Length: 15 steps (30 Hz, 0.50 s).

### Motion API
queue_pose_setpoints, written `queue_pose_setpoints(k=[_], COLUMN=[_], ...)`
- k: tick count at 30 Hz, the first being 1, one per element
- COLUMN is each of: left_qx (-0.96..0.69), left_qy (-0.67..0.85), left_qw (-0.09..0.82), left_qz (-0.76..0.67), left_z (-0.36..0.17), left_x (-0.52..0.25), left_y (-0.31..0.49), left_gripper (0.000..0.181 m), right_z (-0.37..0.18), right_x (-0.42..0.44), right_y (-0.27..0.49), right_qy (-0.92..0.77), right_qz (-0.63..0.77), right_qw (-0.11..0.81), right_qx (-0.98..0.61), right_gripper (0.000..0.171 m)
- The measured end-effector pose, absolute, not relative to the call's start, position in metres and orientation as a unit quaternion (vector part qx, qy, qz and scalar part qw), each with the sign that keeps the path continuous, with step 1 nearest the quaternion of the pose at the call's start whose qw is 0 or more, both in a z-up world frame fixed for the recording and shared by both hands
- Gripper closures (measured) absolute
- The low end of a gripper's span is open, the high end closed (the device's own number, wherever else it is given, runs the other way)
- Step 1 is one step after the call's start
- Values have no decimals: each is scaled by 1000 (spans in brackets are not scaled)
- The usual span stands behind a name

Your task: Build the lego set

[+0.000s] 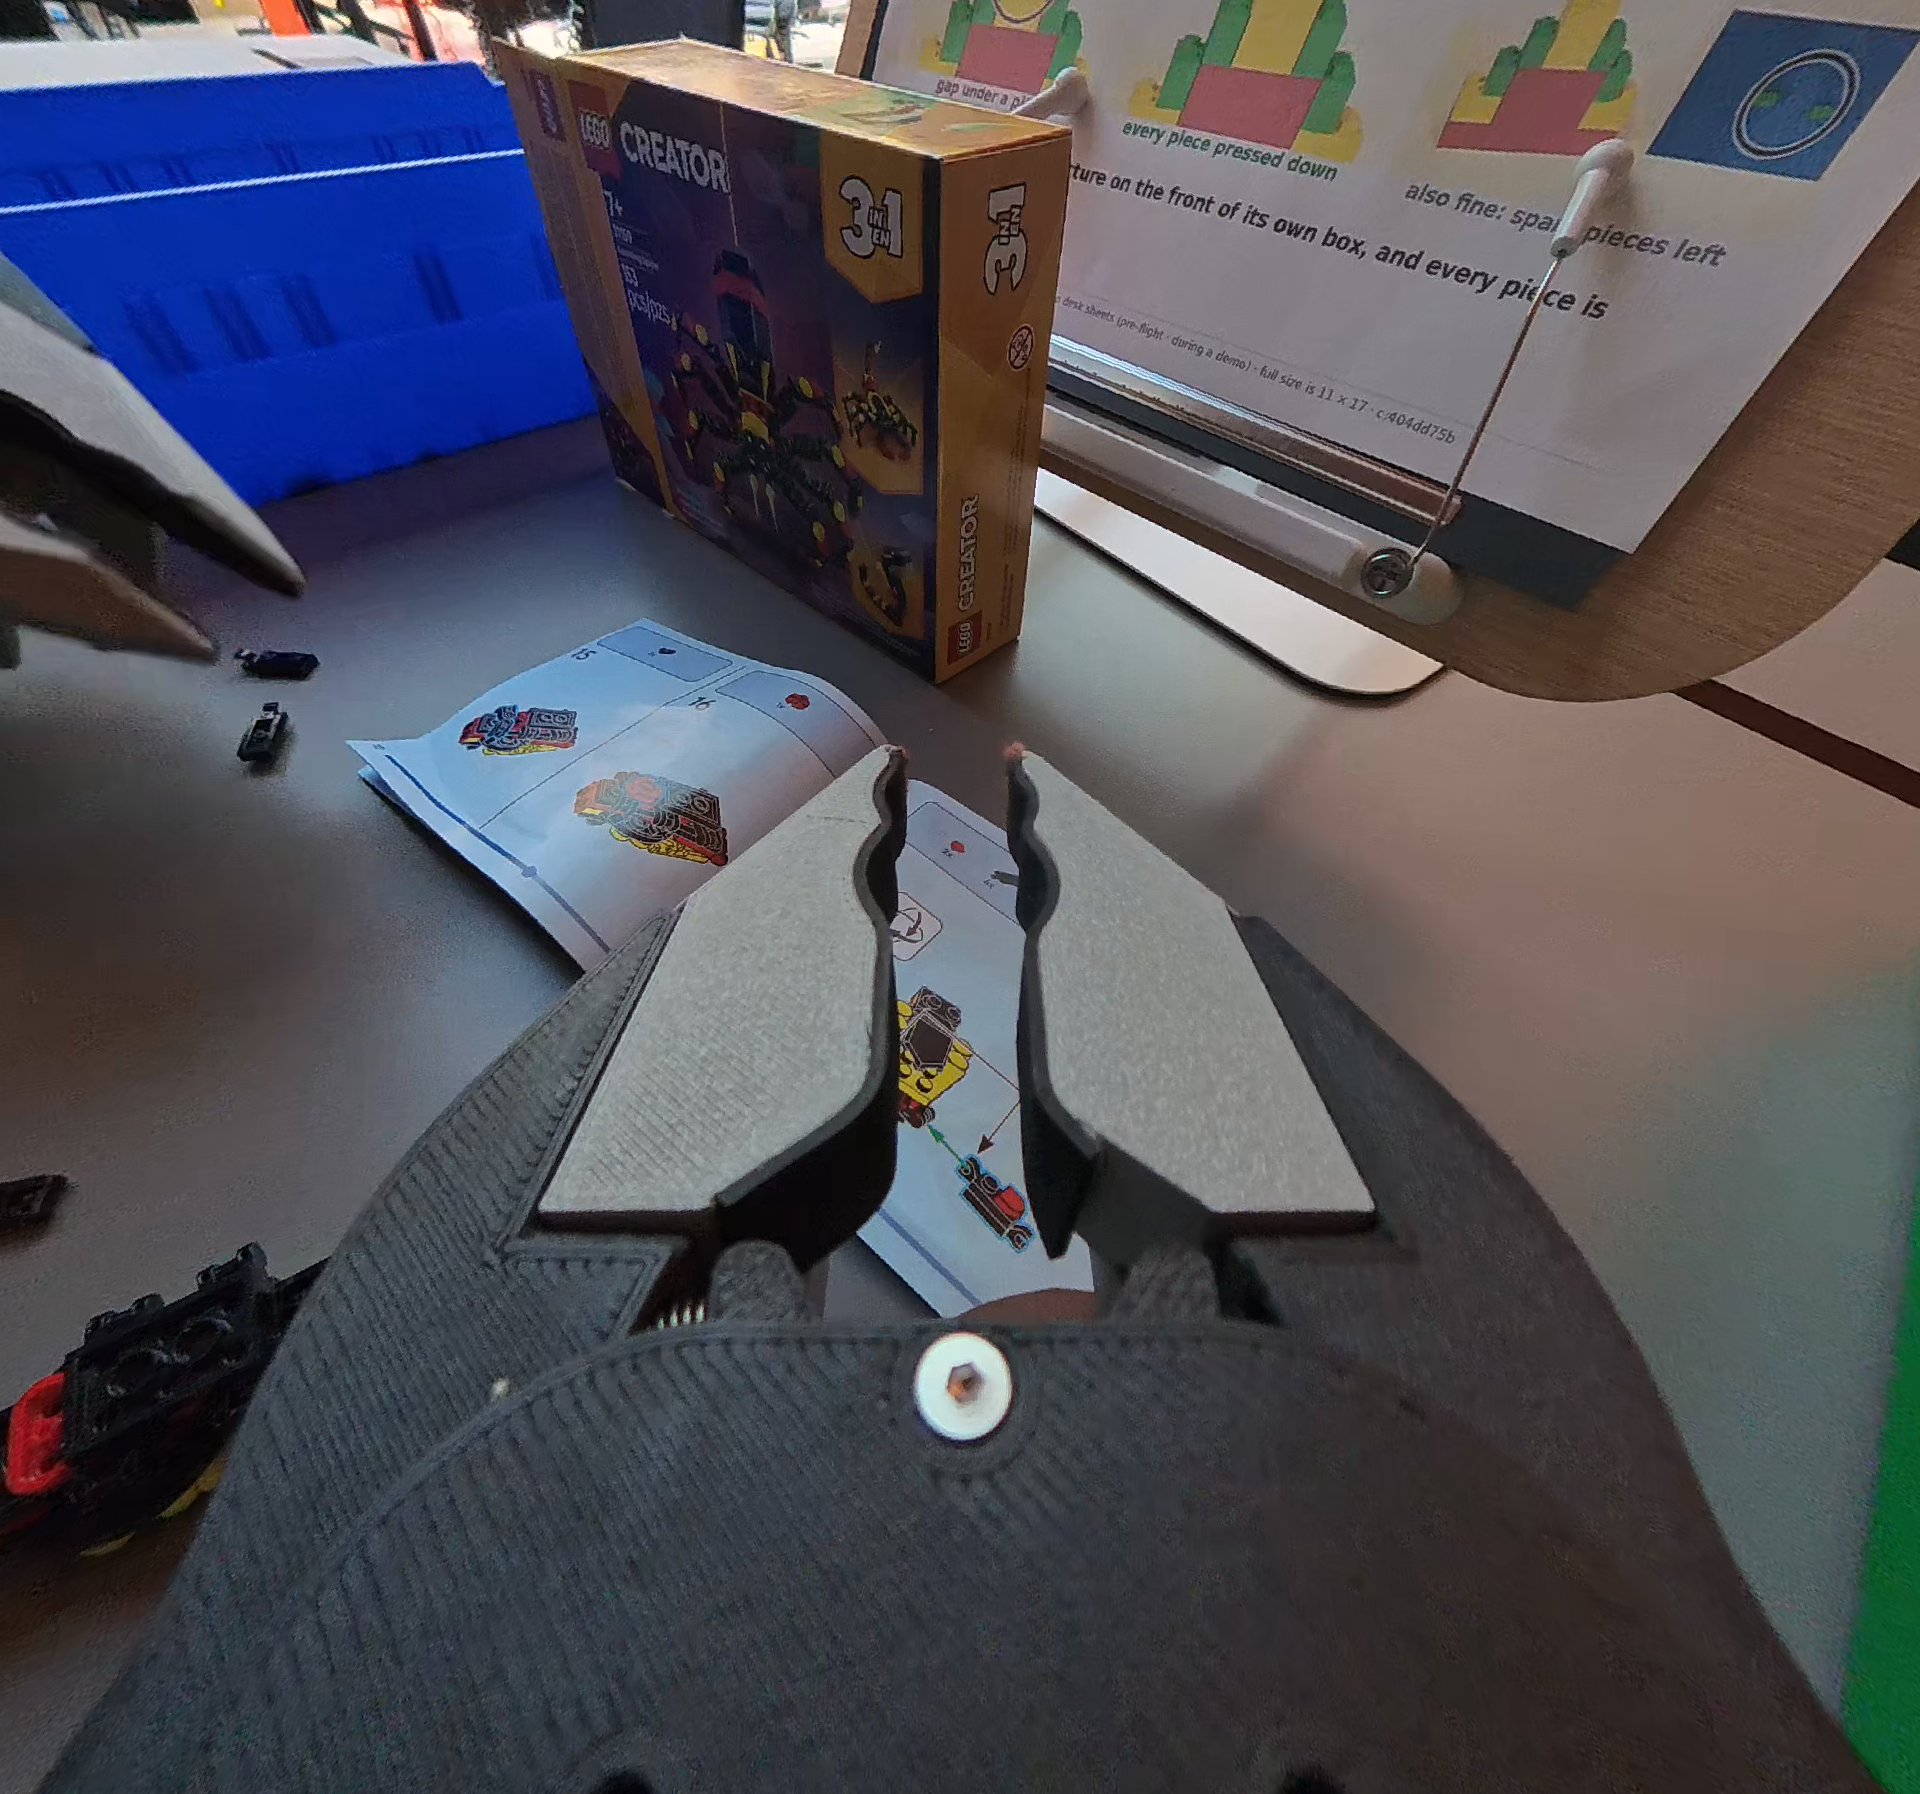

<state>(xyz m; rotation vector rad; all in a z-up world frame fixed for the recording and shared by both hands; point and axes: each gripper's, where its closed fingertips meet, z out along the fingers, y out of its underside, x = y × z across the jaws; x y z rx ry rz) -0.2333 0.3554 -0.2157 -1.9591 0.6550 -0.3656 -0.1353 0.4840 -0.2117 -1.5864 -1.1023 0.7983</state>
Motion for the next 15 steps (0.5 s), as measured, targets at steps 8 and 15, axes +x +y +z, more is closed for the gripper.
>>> queue_pose_setpoints(k=[8, 15], left_qx=[-794, -803], left_qy=[182, 211], left_qw=[552, 531], left_qz=[-177, -169], left_z=[-187, -204], left_x=[-266, -251], left_y=[371, 368], left_gripper=[164, 164], right_z=[-214, -213], right_x=[-137, -137], right_y=[479, 478], right_qy=[-471, -472], right_qz=[335, 342], right_qw=[492, 489], right_qx=[-651, -649], right_gripper=[155, 155])
